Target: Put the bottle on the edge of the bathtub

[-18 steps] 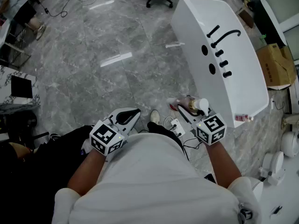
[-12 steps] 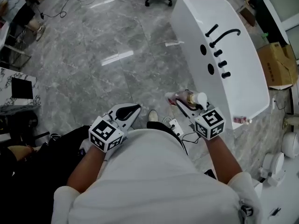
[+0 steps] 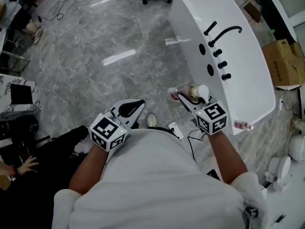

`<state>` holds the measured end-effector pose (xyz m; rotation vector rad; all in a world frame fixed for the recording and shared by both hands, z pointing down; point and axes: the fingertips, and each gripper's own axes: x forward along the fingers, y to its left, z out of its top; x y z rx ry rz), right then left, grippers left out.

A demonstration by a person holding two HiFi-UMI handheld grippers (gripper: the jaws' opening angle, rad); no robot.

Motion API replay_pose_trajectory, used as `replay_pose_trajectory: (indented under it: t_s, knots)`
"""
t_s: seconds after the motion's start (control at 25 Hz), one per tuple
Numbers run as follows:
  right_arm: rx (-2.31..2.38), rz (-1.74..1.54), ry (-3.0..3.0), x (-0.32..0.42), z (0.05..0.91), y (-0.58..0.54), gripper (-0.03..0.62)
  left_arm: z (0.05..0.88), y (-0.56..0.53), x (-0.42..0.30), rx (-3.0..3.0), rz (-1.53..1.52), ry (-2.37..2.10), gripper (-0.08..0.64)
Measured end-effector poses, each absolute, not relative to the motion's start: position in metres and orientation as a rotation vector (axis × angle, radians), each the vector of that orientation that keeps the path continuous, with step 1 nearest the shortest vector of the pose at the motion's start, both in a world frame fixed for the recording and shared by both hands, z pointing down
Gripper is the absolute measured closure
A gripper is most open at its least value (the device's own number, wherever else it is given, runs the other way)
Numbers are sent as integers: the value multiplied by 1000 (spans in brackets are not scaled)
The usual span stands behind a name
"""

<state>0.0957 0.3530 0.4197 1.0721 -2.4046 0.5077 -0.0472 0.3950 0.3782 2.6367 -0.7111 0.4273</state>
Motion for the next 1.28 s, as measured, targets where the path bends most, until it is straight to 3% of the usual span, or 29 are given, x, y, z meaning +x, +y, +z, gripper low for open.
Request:
replay_pose_trajectory:
  t_s: [0.4,1.28]
  knots:
    - [1168,586,-2350,115,439,295,367,387,348,-40,2638,447,-634,540]
    - [1499,620,-2156,149,433,18,365,394,95,-82,2699,388,-492,540]
